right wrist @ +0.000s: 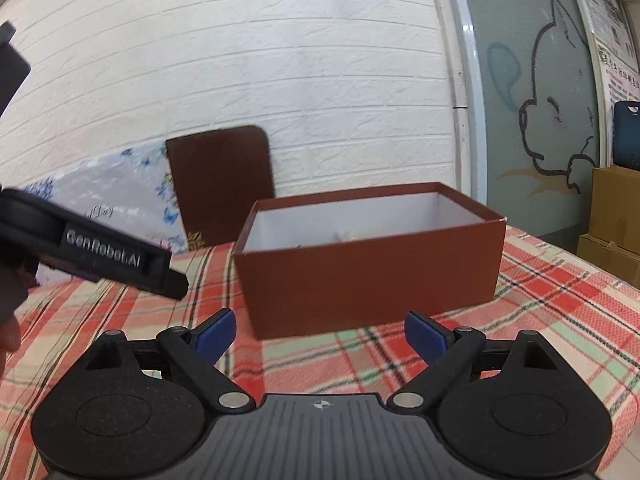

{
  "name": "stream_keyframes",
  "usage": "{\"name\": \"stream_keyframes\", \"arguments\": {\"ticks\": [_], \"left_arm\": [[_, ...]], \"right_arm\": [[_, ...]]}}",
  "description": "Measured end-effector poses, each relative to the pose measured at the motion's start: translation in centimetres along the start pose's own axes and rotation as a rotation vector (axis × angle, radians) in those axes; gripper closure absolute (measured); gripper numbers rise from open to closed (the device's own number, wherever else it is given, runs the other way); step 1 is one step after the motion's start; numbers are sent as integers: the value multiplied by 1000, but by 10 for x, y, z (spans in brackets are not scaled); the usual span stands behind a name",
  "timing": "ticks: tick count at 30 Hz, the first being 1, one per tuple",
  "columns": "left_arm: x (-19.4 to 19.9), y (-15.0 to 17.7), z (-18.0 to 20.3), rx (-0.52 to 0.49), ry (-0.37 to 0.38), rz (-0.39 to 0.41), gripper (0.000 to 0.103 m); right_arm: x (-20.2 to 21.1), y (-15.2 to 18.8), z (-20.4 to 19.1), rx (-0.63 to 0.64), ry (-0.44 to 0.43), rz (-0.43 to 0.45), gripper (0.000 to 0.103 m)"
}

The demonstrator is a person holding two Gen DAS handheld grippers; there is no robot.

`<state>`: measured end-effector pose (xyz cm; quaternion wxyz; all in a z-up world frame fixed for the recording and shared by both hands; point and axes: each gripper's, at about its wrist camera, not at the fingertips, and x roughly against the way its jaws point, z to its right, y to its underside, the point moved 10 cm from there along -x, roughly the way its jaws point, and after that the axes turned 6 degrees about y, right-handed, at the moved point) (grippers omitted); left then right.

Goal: Organize objects
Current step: 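Withdraw both tools from the brown box back over the table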

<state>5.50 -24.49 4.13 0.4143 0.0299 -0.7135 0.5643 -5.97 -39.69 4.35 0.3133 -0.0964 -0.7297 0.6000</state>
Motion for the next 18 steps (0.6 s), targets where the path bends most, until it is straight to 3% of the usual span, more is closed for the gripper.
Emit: {"name": "stream_keyframes", "arguments": {"ticks": [18], "left_arm": [[29,39,-27,22,-33,2,6]], "right_arm": [[42,10,-23,16,-43,-15,12]]}}
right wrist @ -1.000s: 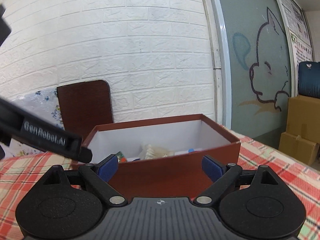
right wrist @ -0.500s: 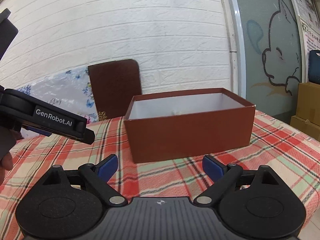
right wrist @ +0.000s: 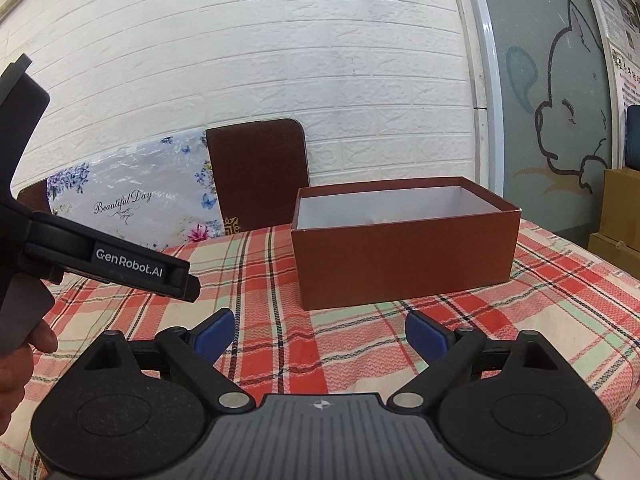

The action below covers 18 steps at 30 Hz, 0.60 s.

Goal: Organize objects

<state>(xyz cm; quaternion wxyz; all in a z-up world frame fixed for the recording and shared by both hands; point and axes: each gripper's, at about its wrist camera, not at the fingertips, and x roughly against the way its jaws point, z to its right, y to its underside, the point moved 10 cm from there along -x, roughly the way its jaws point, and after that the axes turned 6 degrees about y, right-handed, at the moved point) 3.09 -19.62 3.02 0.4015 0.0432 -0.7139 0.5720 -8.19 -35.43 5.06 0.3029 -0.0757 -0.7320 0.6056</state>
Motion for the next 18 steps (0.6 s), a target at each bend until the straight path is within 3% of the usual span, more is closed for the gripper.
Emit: {"name": "stream_keyframes", "arguments": {"ticks": [12,18], "left_arm": [[6,18,-9,29,34,-21,3],[13,17,-8,43,78,1,0]], "right_arm": [[10,-3,18,-106,77,-32,1],[27,-13,11,-76,148,-5,1]]}}
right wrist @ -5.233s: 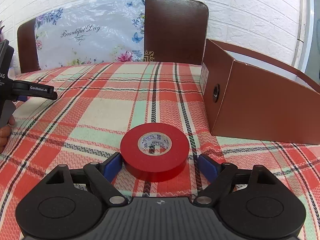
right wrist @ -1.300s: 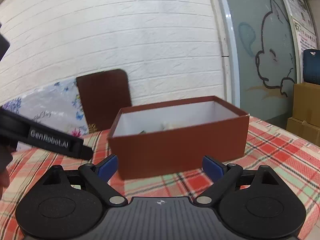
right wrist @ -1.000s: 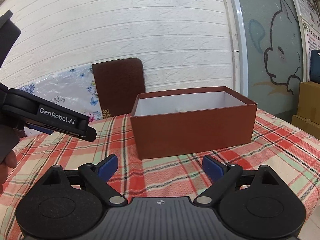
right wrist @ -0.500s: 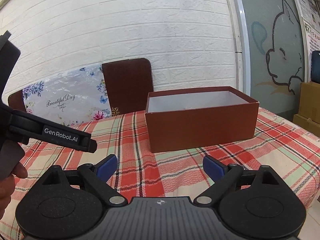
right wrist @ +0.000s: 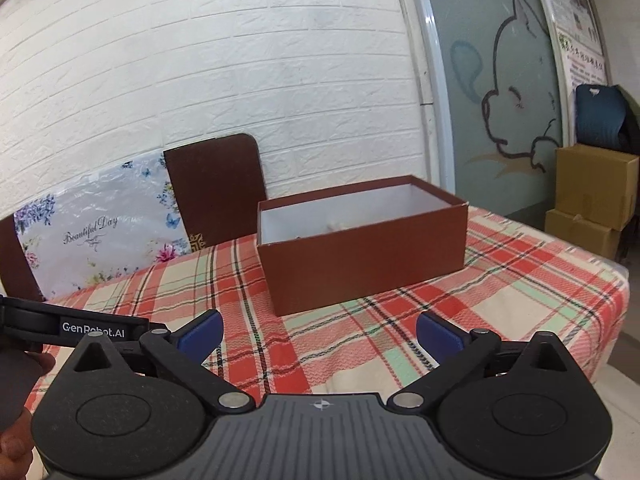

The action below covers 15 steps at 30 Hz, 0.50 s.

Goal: Organize objects

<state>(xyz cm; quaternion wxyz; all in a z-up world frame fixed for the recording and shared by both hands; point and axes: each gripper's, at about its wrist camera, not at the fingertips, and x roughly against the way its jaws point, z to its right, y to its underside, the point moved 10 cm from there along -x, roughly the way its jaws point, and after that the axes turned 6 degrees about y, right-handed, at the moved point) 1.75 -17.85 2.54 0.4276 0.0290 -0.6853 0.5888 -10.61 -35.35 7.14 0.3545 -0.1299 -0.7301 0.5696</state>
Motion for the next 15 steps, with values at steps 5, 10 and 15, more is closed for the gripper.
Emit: {"name": "stream_keyframes", "arguments": {"ticks": [5,10,15], "left_arm": [[6,0,-1,-1,13,15,0],[13,0,-4,-2,10,33,0],[20,-1,-6,-24,-19,38,0]], "right_arm": [[12,0,-7,32,53,38,1],[18,0,-12,28,59,44,1],[25,-3,-16,34,65,62,1]]}}
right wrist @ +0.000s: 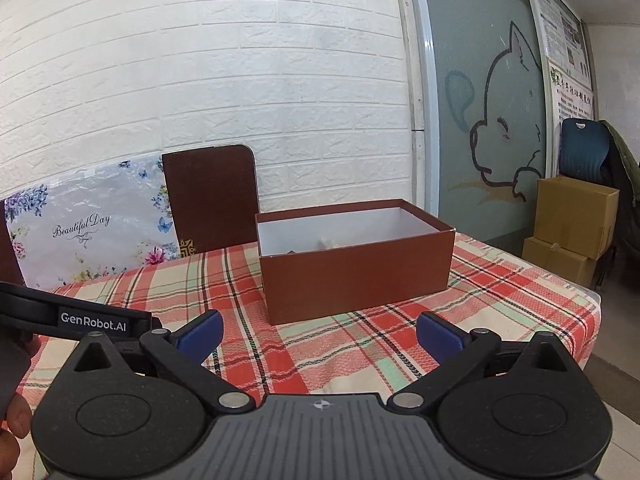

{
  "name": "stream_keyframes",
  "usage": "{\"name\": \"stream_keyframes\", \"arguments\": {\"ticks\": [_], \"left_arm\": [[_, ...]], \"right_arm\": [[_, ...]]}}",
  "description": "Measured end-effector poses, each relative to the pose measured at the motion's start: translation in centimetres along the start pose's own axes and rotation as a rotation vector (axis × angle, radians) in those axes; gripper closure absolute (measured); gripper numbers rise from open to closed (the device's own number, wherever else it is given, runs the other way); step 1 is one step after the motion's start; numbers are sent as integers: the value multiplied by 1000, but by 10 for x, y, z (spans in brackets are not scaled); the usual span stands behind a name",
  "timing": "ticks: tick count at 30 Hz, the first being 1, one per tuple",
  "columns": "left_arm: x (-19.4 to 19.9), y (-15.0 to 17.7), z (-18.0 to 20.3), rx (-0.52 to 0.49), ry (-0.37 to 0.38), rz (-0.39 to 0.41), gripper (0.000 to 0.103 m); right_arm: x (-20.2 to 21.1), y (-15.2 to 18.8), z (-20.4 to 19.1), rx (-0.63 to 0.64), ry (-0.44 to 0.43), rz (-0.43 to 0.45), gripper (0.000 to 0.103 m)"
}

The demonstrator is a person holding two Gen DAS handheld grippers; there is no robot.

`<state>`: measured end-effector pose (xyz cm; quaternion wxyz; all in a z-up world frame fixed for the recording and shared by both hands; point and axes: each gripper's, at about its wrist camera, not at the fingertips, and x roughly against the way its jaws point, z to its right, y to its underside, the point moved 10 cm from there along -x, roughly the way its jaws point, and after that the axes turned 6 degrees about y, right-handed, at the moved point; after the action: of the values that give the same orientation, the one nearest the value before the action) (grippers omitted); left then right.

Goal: Organize objects

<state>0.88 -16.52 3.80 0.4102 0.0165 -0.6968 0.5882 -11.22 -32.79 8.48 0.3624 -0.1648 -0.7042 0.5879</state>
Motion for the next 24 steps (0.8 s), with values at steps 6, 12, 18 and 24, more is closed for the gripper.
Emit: {"name": "stream_keyframes", "arguments": {"ticks": [6,12,18,24], "left_arm": [[7,1,2,-4,6,7,0],[16,-2,1,5,-12,30,0],[20,-2,5,-26,-47,28,0],[22,-1,12,-38,-41,18,0]], "right_arm": [[4,-3,4,-2,-3,11,1],[10,-4,3,-5,-1,18,1],[14,-8,4,-3,-4,31,1],[16,-8,7,-27,6,31,1]]}}
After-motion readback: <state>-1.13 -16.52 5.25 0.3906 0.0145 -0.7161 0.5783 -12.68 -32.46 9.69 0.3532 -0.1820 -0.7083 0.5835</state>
